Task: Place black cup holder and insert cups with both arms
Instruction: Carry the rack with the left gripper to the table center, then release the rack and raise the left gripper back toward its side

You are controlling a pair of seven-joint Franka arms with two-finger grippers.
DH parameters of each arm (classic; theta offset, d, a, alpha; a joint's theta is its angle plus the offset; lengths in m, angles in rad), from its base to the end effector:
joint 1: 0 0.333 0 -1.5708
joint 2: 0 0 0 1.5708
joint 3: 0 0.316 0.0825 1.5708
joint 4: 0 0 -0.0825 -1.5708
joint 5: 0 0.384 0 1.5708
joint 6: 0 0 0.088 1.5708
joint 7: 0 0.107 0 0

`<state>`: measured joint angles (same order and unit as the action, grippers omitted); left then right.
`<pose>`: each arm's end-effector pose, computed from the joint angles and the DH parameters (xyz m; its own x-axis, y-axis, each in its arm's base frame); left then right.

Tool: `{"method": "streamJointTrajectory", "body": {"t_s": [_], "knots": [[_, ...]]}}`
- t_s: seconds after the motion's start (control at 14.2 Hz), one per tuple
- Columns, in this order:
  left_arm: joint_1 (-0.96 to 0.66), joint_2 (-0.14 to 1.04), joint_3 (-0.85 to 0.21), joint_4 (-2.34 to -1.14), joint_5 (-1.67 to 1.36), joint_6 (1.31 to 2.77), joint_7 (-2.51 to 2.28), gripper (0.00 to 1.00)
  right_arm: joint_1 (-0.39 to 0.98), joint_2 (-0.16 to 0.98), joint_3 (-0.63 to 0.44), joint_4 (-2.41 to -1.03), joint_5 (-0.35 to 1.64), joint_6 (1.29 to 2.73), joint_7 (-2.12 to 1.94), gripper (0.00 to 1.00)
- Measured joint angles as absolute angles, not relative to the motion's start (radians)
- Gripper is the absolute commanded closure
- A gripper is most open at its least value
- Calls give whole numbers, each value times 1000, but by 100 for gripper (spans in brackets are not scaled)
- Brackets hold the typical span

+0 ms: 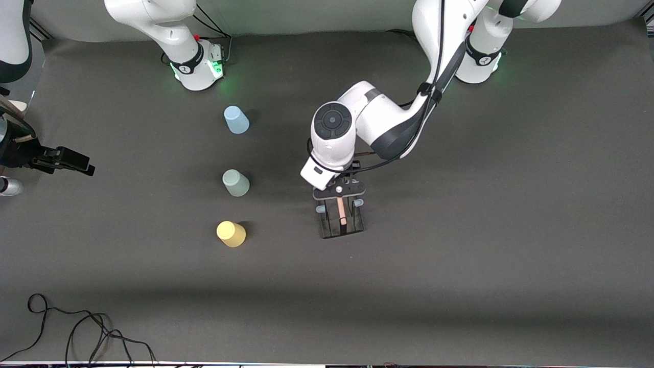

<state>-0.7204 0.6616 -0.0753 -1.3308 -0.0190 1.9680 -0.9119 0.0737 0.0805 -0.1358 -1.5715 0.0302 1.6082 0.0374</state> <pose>0.5176 -0.5130 0.3417 0.9884 0.1377 -0.0646 0.1392 -0.9900 0.0204 0.5794 -0.0299 0.5821 0.9940 -0.1004 -0.0437 -0.1013 -0.9947 -0.0176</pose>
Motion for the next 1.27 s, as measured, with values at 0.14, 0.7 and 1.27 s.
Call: {"method": "streamJointTrajectory", "body": {"t_s": [0.14,0.7,1.27], "knots": [[-720,666,-78,-1325,-19,1971,-912,100,74,81,-136,-1571,30,1608,37,0],[-719,672,-108,-1325,-19,2006,-875,100,74,81,-136,-1571,30,1608,37,0],[-699,669,-104,-1281,-54,1990,-955,0,74,81,-136,-1572,30,1608,37,0]]}}
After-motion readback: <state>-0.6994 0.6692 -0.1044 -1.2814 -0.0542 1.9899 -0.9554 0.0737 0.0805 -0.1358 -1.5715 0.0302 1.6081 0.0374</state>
